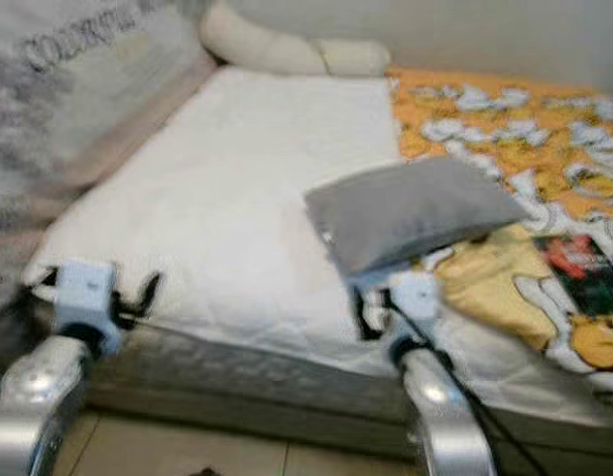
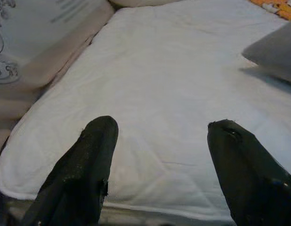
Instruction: Clean up the room
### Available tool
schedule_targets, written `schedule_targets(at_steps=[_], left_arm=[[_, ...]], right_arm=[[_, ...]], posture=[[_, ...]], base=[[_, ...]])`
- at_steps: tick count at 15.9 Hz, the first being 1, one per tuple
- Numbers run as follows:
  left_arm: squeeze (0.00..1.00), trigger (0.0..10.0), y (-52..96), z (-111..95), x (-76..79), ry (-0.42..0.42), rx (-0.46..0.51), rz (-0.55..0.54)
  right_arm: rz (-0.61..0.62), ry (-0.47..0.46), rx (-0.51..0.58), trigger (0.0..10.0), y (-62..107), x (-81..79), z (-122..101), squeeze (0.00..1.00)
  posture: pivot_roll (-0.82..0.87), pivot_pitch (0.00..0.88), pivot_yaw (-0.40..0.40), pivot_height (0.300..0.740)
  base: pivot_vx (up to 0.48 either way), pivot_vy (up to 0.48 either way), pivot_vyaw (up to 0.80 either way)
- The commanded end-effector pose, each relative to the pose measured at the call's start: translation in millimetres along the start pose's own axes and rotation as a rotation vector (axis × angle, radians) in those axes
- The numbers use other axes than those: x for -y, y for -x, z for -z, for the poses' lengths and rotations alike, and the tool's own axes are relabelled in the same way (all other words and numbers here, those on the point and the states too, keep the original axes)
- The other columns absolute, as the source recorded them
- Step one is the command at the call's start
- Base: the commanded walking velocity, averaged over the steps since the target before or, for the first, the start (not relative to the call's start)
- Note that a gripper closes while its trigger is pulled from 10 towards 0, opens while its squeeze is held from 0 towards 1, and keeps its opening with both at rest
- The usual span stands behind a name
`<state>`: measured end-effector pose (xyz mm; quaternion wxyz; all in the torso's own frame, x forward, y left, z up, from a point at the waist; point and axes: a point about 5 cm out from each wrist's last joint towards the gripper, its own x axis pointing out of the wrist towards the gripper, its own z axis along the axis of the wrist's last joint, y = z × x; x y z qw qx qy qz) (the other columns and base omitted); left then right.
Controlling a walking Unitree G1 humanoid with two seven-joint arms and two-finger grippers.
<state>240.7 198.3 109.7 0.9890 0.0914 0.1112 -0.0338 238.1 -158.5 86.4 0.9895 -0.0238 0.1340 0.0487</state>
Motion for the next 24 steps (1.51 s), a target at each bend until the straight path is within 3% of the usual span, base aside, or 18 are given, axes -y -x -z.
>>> schedule_targets(at_steps=[1, 24], left_arm=[[0.0, 10.0, -2.9, -4.9, 5.9, -0.003, 0.021, 0.024], [0.0, 10.0, -5.7, -6.3, 6.0, -0.021, 0.024, 0.041]], right_arm=[[0.046, 0.021, 0.0, 10.0, 0.7, 10.8, 0.5, 0.0], [0.082, 0.014, -0.003, 10.0, -4.5, 10.5, 0.4, 0.0]], posture=[[-0.01, 0.0, 0.007, 0.74], [-0.01, 0.0, 0.013, 0.74]], base=[[0.304, 0.0, 0.0], [0.308, 0.0, -0.09]])
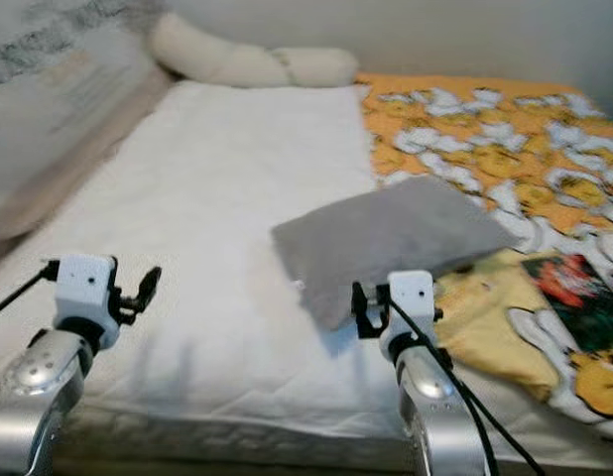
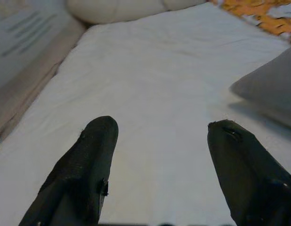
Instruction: Clean up the room
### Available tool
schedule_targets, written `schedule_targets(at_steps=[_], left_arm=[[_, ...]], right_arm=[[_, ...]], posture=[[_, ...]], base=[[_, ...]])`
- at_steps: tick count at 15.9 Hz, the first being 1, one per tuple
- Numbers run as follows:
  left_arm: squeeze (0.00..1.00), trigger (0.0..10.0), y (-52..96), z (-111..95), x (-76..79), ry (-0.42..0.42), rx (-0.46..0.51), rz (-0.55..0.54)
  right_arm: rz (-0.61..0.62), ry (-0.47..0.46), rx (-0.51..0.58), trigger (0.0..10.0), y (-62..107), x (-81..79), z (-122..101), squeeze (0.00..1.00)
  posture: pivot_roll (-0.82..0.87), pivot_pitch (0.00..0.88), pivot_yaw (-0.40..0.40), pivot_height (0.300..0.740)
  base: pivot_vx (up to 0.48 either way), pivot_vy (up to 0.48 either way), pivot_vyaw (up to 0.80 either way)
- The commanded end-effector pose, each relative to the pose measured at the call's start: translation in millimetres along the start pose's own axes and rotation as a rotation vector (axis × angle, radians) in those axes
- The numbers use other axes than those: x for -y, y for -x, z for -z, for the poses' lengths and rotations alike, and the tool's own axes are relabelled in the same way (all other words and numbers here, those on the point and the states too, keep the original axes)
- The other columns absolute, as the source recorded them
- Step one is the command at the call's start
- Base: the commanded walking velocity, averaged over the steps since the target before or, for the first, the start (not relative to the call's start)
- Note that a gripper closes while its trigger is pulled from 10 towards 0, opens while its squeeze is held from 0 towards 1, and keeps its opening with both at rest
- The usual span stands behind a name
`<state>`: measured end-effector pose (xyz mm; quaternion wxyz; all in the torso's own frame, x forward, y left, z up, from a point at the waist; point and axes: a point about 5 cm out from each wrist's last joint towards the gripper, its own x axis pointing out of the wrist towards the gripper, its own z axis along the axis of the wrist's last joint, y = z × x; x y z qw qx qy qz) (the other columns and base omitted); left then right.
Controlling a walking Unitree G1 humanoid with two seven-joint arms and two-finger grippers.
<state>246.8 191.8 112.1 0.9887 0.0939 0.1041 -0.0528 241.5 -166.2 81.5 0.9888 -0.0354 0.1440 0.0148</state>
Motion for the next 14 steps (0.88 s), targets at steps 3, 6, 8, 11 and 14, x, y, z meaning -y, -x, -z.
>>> schedule_targets(at_steps=[3, 6, 8, 11, 14], left_arm=[[0.0, 10.0, -0.1, -2, 0.7, -0.014, 0.007, 0.008], [0.0, 10.0, -0.4, -2, 0.7, -0.017, 0.01, 0.01], [0.0, 10.0, -0.5, -2, 1.1, -0.013, 0.011, 0.009], [0.0, 10.0, -0.2, -3, 2.1, -0.014, 0.018, 0.014], [0.0, 10.0, 1.5, -2, 11.2, -0.031, 0.011, 0.101]], right_arm=[[0.015, 0.0, 0.021, 10.0, -0.9, 2.6, -4, 0.0], [0.016, -0.001, 0.023, 10.0, -1.5, 2.5, -4, 0.0], [0.014, -0.004, 0.028, 10.0, -1.7, 2.5, -5, 0.0], [0.057, -0.096, 0.004, 10.0, -2.2, 7.7, -4, 0.0], [0.163, -0.243, -0.012, 10.0, -6.1, 19.6, -10, 1.0]], posture=[[-0.01, 0.0, 0.013, 0.74], [-0.01, 0.0, 0.015, 0.74], [-0.01, 0.0, 0.015, 0.74], [-0.01, 0.0, 0.015, 0.74], [-0.01, 0.0, 0.019, 0.74]], base=[[0.31, 0.0, 0.0], [0.31, 0.0, 0.0], [0.283, 0.0, 0.0], [0.0, 0.0, 0.0], [0.0, 0.0, 0.0]])
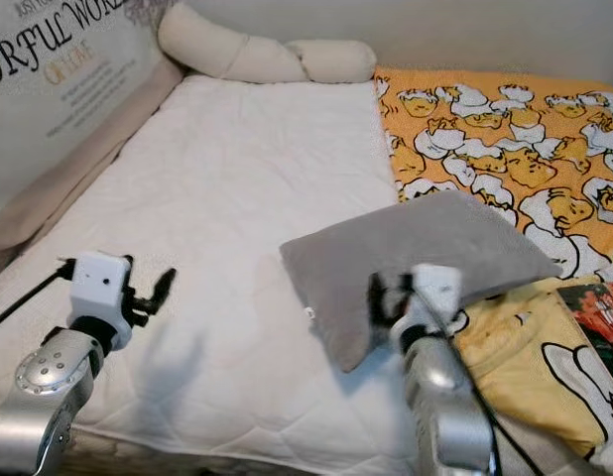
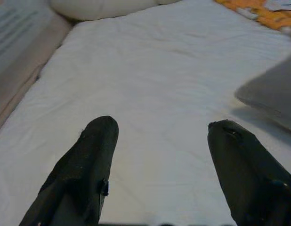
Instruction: Clean up the room
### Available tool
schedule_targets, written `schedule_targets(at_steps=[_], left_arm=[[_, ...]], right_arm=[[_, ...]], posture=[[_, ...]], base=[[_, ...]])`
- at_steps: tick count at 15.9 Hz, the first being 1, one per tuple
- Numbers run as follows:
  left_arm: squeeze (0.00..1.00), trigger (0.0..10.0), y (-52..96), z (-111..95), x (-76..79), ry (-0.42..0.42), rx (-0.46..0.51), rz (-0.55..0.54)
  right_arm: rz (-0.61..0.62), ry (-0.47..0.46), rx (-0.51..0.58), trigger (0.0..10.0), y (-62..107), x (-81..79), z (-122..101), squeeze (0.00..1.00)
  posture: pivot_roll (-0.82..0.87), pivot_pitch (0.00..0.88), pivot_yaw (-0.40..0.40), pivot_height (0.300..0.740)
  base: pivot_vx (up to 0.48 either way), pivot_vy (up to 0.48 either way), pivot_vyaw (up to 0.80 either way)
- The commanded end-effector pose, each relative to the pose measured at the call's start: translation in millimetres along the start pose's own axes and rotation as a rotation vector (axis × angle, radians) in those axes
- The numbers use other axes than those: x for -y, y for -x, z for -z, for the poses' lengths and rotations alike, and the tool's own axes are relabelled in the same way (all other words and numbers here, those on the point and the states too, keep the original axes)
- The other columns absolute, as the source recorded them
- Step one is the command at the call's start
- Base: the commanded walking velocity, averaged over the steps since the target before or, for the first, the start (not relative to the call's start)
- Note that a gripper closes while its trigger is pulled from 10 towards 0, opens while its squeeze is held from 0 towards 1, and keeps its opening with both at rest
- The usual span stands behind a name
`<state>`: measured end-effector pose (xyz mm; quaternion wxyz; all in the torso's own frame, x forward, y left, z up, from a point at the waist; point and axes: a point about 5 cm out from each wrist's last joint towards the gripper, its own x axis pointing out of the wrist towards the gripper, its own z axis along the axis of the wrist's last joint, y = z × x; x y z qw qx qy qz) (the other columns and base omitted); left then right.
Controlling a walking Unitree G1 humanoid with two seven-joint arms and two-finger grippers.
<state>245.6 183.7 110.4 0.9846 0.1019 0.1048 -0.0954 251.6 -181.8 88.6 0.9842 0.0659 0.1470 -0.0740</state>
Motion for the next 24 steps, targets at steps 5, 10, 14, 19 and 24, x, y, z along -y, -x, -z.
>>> schedule_targets(at_steps=[5, 10, 14, 19, 24], left_arm=[[0.0, 10.0, 2.4, -5, 34.0, -0.006, 0.011, 0.386], [0.0, 10.0, -12.4, -17, 42.8, -0.081, 0.015, 0.569], [0.0, 10.0, -17.1, -21, 45.1, -0.116, 0.013, 0.629], [0.0, 10.0, -13.4, -20, 43.5, -0.133, 0.003, 0.624], [0.0, 10.0, -11.7, -16, 44.9, -0.129, -0.008, 0.619]], right_arm=[[0.186, -0.162, -0.074, 10.0, -9.2, 14.0, -7, 1.0], [0.185, -0.343, -0.262, 10.0, -55.6, 8.2, 11, 1.0], [0.124, -0.416, -0.33, 10.0, -80.7, -2.9, 13, 1.0], [0.105, -0.732, -0.373, 0.0, -89.8, -5.2, 17, 0.0], [0.049, -0.676, -0.336, 0.0, -94.5, -7.0, 11, 0.0]], posture=[[-0.01, 0.0, 0.022, 0.74], [-0.02, 0.0, 0.06, 0.74], [0.0, 0.0, 0.055, 0.74], [0.03, 0.0, 0.027, 0.74], [0.02, 0.0, 0.027, 0.74]], base=[[0.0, 0.0, 0.0], [0.0, 0.0, 0.0], [0.0, 0.0, 0.0], [0.0, 0.0, 0.0], [0.0, 0.0, 0.0]])
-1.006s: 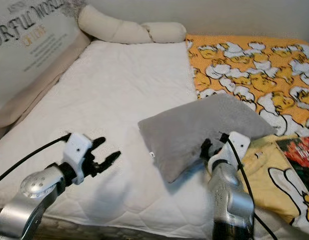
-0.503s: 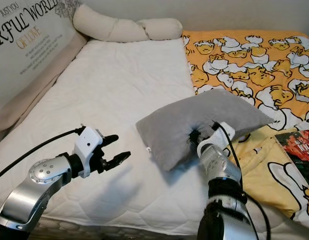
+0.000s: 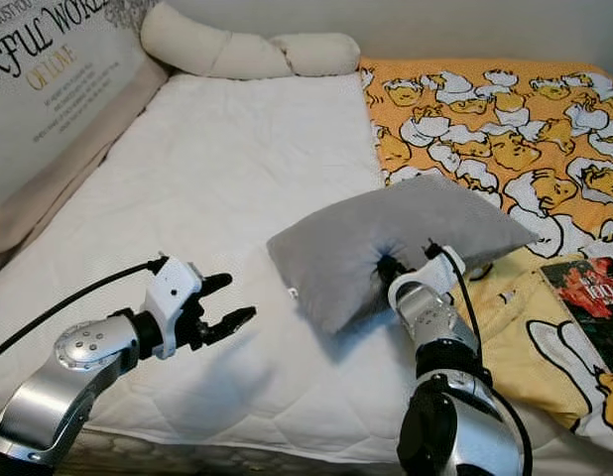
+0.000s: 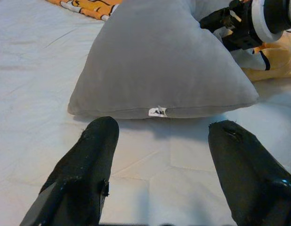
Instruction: Clean up the room
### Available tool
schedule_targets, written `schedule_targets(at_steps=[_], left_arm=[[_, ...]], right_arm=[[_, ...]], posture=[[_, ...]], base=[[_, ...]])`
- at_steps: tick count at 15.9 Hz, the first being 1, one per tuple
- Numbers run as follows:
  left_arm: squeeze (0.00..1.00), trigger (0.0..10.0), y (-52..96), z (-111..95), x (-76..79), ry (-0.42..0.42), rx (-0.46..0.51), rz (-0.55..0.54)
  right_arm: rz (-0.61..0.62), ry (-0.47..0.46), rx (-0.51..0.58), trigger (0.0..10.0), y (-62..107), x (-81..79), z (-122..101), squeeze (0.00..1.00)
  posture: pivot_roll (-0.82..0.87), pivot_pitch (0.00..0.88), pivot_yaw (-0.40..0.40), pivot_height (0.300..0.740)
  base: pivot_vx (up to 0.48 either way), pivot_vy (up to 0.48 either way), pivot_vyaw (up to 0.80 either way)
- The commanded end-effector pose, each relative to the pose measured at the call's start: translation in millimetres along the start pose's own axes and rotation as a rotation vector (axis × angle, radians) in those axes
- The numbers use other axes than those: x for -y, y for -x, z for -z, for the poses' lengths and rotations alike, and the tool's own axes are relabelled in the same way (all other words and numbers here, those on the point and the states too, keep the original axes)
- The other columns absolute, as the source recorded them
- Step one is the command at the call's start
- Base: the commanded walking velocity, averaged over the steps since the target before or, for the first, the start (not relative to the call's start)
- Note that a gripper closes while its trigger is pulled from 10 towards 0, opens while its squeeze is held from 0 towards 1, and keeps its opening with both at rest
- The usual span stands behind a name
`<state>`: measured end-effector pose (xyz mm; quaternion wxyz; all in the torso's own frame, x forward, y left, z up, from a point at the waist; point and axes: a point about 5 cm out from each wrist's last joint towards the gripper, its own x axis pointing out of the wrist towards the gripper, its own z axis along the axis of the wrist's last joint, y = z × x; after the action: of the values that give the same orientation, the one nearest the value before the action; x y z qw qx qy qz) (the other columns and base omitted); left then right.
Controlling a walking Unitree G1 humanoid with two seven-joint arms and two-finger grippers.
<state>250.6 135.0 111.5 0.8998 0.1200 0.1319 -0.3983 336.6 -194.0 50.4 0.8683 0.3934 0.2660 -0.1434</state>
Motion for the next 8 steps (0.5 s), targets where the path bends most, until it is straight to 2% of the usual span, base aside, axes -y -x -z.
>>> schedule_targets(at_steps=[1, 4, 8], left_arm=[[0.0, 10.0, 0.1, -3.5, -0.3, -0.018, 0.001, -0.004], [0.0, 10.0, -1.0, -4.9, -1.6, -0.022, 0.003, -0.005], [0.0, 10.0, 1.1, -3.3, -2.4, -0.019, -0.002, -0.015]], right_arm=[[-0.021, 0.001, -0.015, 0.0, -2.0, -8.2, 4.7, 0.0], [0.013, 0.027, -0.019, 0.0, -3.2, -6.6, 6.1, 0.0], [-0.003, 0.03, -0.024, 0.0, -4.4, -10.1, 7.1, 0.0]], posture=[[0.02, 0.0, 0.027, 0.74], [0.02, 0.0, 0.031, 0.74], [0.03, 0.0, 0.025, 0.74]], base=[[0.0, 0.0, 0.0], [0.0, 0.0, 0.0], [0.0, 0.0, 0.0]])
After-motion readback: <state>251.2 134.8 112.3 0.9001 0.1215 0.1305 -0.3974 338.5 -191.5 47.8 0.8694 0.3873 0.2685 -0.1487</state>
